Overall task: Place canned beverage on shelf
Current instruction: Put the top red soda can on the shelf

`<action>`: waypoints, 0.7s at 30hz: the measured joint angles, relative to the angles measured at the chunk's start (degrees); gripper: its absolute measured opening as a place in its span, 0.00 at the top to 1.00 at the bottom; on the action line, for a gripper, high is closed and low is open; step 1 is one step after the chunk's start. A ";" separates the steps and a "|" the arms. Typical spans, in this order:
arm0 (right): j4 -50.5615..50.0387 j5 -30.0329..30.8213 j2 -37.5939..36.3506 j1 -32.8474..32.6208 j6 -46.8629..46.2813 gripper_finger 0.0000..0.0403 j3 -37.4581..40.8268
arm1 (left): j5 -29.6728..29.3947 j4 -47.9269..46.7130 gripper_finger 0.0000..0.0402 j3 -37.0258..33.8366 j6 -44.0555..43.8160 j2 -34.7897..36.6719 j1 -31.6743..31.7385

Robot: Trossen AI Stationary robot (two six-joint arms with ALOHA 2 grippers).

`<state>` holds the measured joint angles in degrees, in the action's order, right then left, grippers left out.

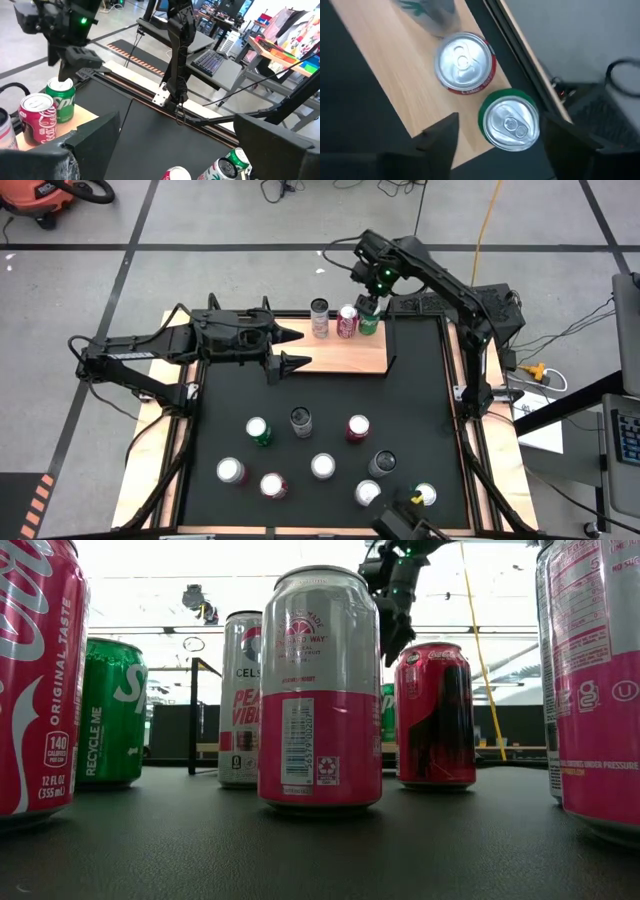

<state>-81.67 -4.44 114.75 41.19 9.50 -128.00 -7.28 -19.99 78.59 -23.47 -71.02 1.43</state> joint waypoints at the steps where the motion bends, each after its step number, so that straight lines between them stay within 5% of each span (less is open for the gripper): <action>1: -0.59 0.01 0.35 0.29 -1.63 0.43 0.02 | -0.14 0.00 0.03 0.00 0.07 0.00 0.00; 12: -0.73 -0.12 0.96 2.62 -11.93 0.84 0.02 | -0.67 0.17 0.03 0.00 0.84 0.00 0.00; 21: 0.32 -0.05 1.45 2.25 -14.58 0.99 0.45 | -0.67 0.16 0.03 0.00 1.73 0.00 0.00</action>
<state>-81.35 -4.49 116.20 43.44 -5.08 -127.55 -7.94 -19.82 78.59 -21.74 -71.02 1.43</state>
